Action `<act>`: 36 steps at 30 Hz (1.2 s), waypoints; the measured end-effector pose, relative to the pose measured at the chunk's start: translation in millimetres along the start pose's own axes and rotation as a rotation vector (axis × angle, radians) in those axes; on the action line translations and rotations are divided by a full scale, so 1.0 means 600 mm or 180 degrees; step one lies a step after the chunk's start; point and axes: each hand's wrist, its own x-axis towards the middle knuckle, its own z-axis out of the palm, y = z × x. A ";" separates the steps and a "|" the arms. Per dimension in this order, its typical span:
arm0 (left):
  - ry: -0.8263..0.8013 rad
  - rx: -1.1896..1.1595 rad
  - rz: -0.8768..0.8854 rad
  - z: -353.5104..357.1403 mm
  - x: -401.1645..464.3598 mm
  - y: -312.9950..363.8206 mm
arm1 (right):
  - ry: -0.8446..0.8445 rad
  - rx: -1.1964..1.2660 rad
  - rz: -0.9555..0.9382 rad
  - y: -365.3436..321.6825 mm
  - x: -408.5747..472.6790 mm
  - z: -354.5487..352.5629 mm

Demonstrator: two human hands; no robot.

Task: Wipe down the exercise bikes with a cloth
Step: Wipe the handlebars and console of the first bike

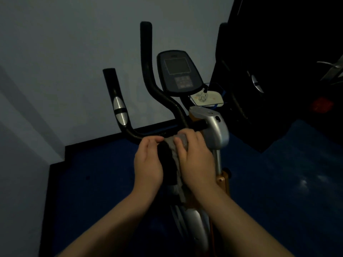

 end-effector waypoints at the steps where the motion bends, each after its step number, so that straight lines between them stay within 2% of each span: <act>1: -0.0038 0.0100 0.0031 -0.001 -0.001 0.002 | -0.0016 0.0169 0.0072 0.003 -0.013 -0.003; 5: -0.0394 0.1108 0.0901 -0.017 0.011 0.015 | -0.0243 0.0712 0.0268 0.021 -0.010 -0.038; 7: -0.0312 0.1523 0.1220 -0.019 0.026 0.034 | -0.0048 0.1024 0.0346 0.027 0.028 -0.062; 9: -0.0223 0.1905 0.1296 -0.010 0.038 0.052 | 0.0213 0.1011 0.0131 0.030 0.077 -0.070; 13: -0.0287 0.2912 0.1141 0.009 0.047 0.058 | -0.0071 0.0612 -0.0393 0.039 0.128 -0.007; 16: -0.0167 0.3008 0.1050 0.008 0.043 0.050 | 0.0169 0.0834 -0.0497 0.078 0.078 0.018; 19: -0.0046 0.2903 0.1035 0.010 0.043 0.053 | 0.0192 0.1084 -0.0459 0.103 0.024 0.010; 22: -0.0044 0.2889 0.1000 0.013 0.045 0.054 | 0.0116 0.0706 -0.0761 0.093 0.085 0.011; 25: 0.0033 0.2757 0.0993 0.013 0.047 0.049 | 0.0071 0.0557 -0.0566 0.061 0.163 0.011; 29: 0.0099 0.2640 0.1005 0.011 0.048 0.044 | 0.0082 0.0898 -0.0322 0.079 0.095 0.013; 31: 0.0140 0.2616 0.0969 0.010 0.049 0.043 | 0.0001 0.0941 -0.0492 0.088 0.071 0.008; 34: 0.0094 0.2637 0.0943 0.011 0.048 0.043 | -0.0137 0.0596 -0.0737 0.069 0.136 0.015; 36: 0.0107 0.2641 0.0925 0.012 0.048 0.044 | 0.0030 0.0284 -0.0799 0.053 0.175 0.023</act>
